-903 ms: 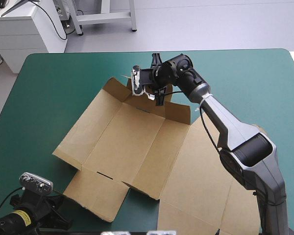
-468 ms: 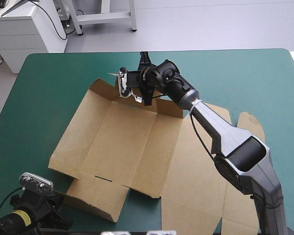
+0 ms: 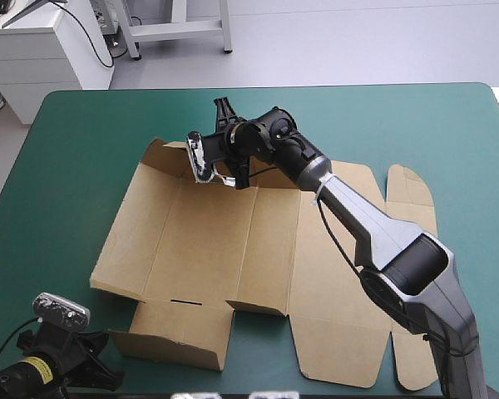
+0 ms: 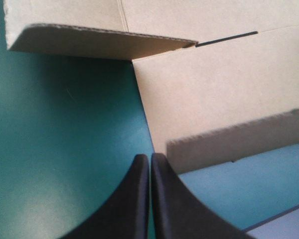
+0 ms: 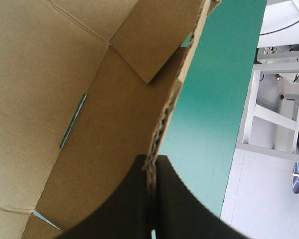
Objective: Fold the box
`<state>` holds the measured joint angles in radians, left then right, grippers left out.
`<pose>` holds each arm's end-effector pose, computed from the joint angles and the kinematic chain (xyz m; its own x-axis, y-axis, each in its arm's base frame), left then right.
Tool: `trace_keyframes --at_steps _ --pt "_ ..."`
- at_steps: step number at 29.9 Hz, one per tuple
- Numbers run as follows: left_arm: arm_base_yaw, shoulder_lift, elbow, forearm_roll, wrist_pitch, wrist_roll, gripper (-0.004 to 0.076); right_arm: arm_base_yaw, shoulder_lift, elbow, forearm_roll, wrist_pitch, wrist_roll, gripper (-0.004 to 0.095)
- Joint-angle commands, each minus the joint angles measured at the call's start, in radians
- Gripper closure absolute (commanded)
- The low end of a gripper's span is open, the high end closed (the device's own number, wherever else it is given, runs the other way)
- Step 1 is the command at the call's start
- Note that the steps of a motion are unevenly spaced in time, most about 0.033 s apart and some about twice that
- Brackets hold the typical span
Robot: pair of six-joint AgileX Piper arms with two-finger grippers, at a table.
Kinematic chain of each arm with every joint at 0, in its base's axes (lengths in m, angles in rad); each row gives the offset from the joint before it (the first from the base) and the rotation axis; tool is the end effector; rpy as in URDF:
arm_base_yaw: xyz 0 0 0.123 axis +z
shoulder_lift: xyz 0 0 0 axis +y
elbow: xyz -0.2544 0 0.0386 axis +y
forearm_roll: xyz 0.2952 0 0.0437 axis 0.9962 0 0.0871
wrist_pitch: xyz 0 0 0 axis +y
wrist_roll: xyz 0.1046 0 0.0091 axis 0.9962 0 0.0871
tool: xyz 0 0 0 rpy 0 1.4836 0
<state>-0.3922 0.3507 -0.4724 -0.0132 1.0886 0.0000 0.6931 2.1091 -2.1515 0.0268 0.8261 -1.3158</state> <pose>0.1187 -0.0504 0.2449 -0.7144 0.2889 -0.6373 0.3847 0.9229 -0.0129 0.4119 0.3448 0.3104 0.4932 -0.8419 -0.2191 -0.6506 -0.1897 -0.7354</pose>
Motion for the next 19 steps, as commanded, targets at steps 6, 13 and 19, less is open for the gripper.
trace_keyframes --at_steps 6,13,19 --pt "-0.004 0.009 -0.023 -0.005 -0.048 0.0 0.0731 0.001 -0.062 -0.031 -0.005 -0.017 -0.107 0.0929" --pt "-0.004 0.009 -0.023 -0.005 -0.048 0.0 0.0731 0.001 -0.029 -0.031 0.084 0.029 -0.259 0.0929" --pt "-0.004 0.009 -0.023 -0.005 -0.048 0.0 0.0731 0.001 -0.004 -0.031 0.063 0.056 -0.273 0.0929"
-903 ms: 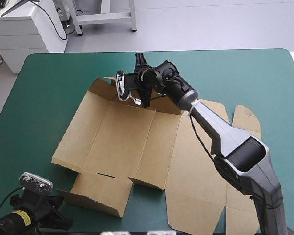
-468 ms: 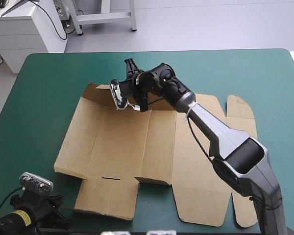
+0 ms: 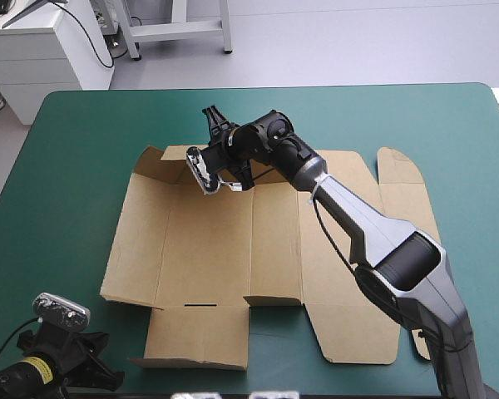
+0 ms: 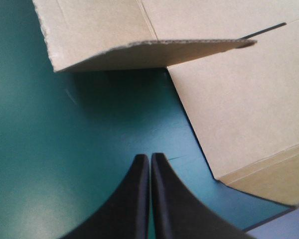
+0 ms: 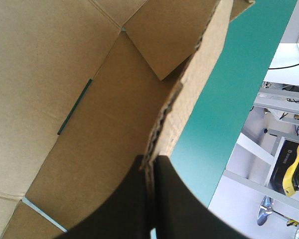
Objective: Fold the box
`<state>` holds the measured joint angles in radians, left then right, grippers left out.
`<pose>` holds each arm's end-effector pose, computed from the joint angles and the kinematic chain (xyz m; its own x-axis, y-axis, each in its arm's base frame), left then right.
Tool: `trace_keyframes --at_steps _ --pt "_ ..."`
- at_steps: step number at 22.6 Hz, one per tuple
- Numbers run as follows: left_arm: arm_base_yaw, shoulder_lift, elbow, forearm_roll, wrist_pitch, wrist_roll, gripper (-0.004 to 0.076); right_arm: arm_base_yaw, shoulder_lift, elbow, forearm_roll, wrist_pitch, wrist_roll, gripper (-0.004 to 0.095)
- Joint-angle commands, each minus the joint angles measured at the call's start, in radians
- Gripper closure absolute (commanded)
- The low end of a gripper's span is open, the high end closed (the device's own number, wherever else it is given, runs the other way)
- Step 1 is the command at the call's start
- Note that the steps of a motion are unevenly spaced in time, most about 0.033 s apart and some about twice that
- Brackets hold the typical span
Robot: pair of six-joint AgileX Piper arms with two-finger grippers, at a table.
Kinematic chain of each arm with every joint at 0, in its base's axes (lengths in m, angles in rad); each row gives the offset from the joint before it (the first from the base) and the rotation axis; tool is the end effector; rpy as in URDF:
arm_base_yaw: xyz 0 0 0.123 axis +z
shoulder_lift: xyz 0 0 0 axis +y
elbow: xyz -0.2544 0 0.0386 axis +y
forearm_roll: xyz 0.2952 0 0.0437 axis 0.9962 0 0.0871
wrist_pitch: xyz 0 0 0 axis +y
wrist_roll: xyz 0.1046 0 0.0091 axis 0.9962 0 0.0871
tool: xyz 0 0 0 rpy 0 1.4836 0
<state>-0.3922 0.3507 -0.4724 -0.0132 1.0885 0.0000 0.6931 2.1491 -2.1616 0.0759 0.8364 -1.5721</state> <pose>0.1187 -0.0504 0.2449 -0.7143 0.2888 -0.6374 0.3847 0.9229 -0.0129 0.4145 0.3519 0.2920 0.6436 -0.7617 -0.0745 -0.5486 -0.3913 -0.7389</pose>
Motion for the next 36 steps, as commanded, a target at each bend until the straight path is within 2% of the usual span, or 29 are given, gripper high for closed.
trace_keyframes --at_steps 1,5,10,14,16,17,18,19,20,21,23,25,27,29,31,36 --pt "-0.004 0.009 -0.023 -0.005 -0.048 0.0 0.0731 0.001 -0.045 -0.021 0.014 0.041 -0.016 0.0929" --pt "-0.004 0.009 -0.023 -0.005 -0.048 0.0 0.0731 0.001 -0.056 -0.021 0.036 0.034 -0.016 0.0929" --pt "-0.004 0.009 -0.023 -0.005 -0.048 0.0 0.0731 0.001 -0.056 -0.021 0.033 -0.044 -0.012 0.0929" --pt "-0.004 0.009 -0.023 -0.005 -0.048 0.0 0.0731 0.001 -0.056 -0.021 0.066 -0.065 0.087 0.0897" --pt "-0.004 0.009 -0.023 -0.005 -0.048 0.0 0.0731 0.001 -0.056 -0.021 0.054 -0.087 0.164 0.0712" --pt "-0.004 0.009 -0.023 -0.005 -0.048 0.0 0.0731 0.001 -0.056 -0.021 0.03 -0.1 0.224 0.0514" --pt "-0.004 0.009 -0.023 -0.005 -0.048 0.0 0.0731 0.001 -0.056 -0.021 0.014 -0.107 0.254 0.0398" --pt "-0.004 0.009 -0.023 -0.005 -0.048 0.0 0.0731 0.001 -0.056 -0.021 -0.011 -0.11 0.295 0.0235" --pt "-0.004 0.009 -0.023 -0.005 -0.048 0.0 0.0731 0.001 -0.058 -0.021 -0.024 -0.106 0.307 0.0186" --pt "-0.004 0.009 -0.023 -0.005 -0.048 0.0 0.0731 0.001 -0.067 -0.021 -0.054 -0.1 0.373 0.0186" --pt "-0.004 0.009 -0.023 -0.005 -0.048 0.0 0.0731 0.001 -0.093 -0.021 -0.124 -0.068 0.517 0.028" --pt "-0.004 0.009 -0.023 -0.005 -0.048 0.0 0.0731 0.001 -0.142 -0.021 -0.185 0.032 0.624 0.0507" --pt "-0.004 0.009 -0.023 -0.005 -0.048 0.0 0.0731 0.001 -0.192 -0.021 -0.255 0.138 0.705 0.0892" --pt "-0.004 0.009 -0.023 -0.005 -0.048 0.0 0.0731 0.001 -0.24 -0.021 -0.357 0.2 0.858 0.0907" --pt "-0.004 0.009 -0.023 -0.005 -0.048 0.0 0.0731 -0.012 -0.278 -0.021 -0.435 0.209 1.043 0.0907" --pt "-0.004 0.009 -0.023 -0.005 -0.048 0.0 0.0731 -0.103 -0.339 -0.021 -0.419 0.29 1.314 0.0908"
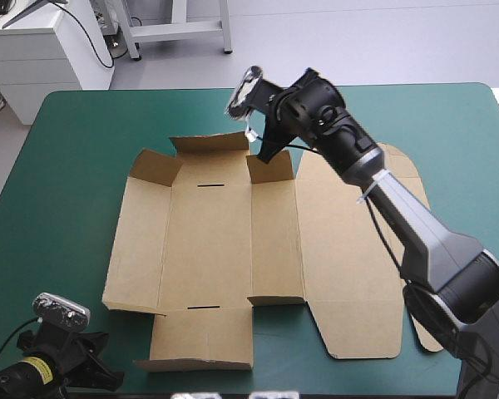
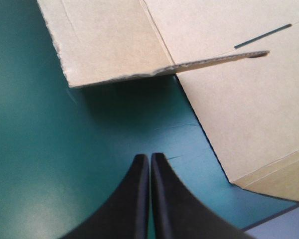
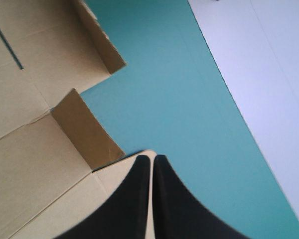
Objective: Fold the box
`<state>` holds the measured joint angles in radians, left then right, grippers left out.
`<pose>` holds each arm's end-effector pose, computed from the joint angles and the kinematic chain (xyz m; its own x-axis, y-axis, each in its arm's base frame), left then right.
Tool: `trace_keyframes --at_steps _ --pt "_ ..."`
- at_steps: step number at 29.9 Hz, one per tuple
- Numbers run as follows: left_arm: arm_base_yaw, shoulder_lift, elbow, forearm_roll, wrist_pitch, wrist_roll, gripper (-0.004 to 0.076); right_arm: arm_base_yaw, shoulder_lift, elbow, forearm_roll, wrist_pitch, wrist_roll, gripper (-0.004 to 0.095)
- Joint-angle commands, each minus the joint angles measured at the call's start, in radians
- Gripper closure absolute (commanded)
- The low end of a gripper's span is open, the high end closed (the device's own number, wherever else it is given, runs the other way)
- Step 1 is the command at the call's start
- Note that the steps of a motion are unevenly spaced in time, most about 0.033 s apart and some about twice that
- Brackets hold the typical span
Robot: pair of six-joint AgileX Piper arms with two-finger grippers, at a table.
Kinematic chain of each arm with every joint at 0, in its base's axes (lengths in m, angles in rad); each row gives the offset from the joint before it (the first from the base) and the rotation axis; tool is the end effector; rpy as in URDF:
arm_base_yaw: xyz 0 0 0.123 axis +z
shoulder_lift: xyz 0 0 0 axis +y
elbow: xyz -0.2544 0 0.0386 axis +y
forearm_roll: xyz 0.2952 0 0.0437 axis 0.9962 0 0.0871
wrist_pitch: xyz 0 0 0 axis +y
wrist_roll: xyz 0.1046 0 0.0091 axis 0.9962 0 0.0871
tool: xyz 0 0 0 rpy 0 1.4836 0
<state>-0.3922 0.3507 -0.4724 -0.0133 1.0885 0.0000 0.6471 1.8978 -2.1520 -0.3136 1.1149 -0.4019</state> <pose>0.1187 -0.0504 0.2449 -0.7143 0.2888 -0.6374 0.3847 0.9229 -0.0130 0.3898 0.2581 0.3990 -0.2508 -0.8126 -0.5261 -0.6402 0.5469 -0.5395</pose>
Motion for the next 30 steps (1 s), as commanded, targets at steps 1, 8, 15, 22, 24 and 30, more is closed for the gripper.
trace_keyframes --at_steps 1,8,15,22,24,30 --pt "-0.004 0.009 -0.023 -0.005 -0.048 0.0 0.0731 -0.075 -0.096 -0.03 -0.022 0.029 0.168 0.0908" --pt "-0.004 0.009 -0.023 -0.005 -0.048 0.0 0.0731 -0.206 -0.144 -0.03 0.082 0.126 0.188 0.0908" --pt "-0.004 0.009 -0.023 -0.005 -0.048 0.0 0.0731 -0.264 -0.205 -0.024 0.154 0.13 0.23 0.0908" --pt "-0.004 0.009 -0.023 -0.005 -0.048 0.0 0.0731 -0.266 -0.327 0.125 0.163 0.13 0.24 0.0909" --pt "-0.004 0.009 -0.023 -0.005 -0.048 0.0 0.0731 -0.266 -0.383 0.232 0.152 0.12 0.242 0.0908" --pt "-0.004 0.009 -0.023 -0.005 -0.048 0.0 0.0731 -0.266 -0.596 0.612 0.149 -0.073 0.306 0.0908"
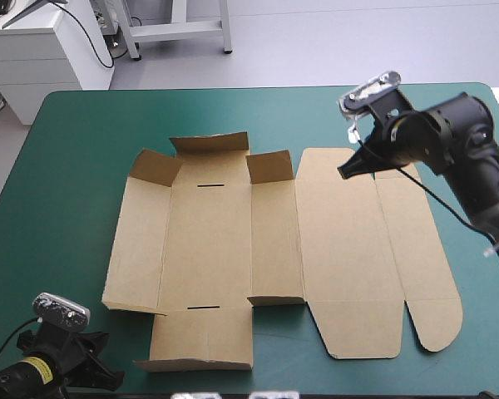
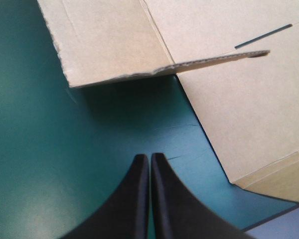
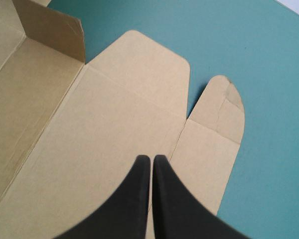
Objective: Fold the box
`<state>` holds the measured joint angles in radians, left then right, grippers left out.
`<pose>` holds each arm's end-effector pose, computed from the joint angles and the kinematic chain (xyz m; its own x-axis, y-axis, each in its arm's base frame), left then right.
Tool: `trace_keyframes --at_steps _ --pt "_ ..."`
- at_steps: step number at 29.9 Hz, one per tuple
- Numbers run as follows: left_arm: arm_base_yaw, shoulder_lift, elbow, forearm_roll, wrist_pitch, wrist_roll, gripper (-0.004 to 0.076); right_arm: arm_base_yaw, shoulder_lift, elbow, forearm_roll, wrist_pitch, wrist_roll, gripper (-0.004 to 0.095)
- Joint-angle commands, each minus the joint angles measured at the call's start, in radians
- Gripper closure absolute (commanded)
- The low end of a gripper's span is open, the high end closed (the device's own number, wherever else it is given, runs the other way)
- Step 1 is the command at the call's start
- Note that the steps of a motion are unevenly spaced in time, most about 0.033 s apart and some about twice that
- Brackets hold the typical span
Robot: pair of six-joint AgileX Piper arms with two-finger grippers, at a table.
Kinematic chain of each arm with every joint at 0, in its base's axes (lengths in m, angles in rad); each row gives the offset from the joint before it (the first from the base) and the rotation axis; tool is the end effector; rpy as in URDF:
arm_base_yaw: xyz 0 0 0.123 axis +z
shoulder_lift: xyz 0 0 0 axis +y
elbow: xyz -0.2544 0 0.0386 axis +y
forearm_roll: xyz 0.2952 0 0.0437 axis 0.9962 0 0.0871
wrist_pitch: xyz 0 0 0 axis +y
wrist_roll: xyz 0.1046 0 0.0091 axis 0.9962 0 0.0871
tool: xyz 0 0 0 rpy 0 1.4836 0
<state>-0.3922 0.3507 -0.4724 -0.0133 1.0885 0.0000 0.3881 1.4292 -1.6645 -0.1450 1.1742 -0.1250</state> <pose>0.1187 -0.0504 0.2449 -0.7143 0.2888 -0.6374 0.3847 0.9229 -0.0130 0.3274 0.1187 0.4136 -0.6298 -0.4506 -0.6327 -0.4138 0.8840 -0.2176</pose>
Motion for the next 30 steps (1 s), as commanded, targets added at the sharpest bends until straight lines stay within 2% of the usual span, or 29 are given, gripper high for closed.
trace_keyframes --at_steps 1,6,19,25,30 --pt "-0.004 0.009 -0.023 -0.005 -0.048 0.0 0.0731 -0.007 -0.167 0.173 -0.015 -0.155 0.041 0.0908" --pt "-0.004 0.009 -0.023 -0.005 -0.048 0.0 0.0731 -0.007 -0.345 0.414 0.03 -0.226 0.047 0.091" --pt "-0.004 0.009 -0.033 -0.005 -0.038 0.0 0.0731 -0.007 -0.723 0.75 0.034 -0.228 0.051 0.091" --pt "-0.004 0.011 -0.214 -0.003 0.082 -0.006 0.0731 -0.007 -0.807 0.803 0.034 -0.223 0.099 0.091" --pt "-0.004 0.062 -0.435 0.019 0.097 -0.006 0.0731 -0.007 -0.82 0.805 0.034 -0.221 0.099 0.091"
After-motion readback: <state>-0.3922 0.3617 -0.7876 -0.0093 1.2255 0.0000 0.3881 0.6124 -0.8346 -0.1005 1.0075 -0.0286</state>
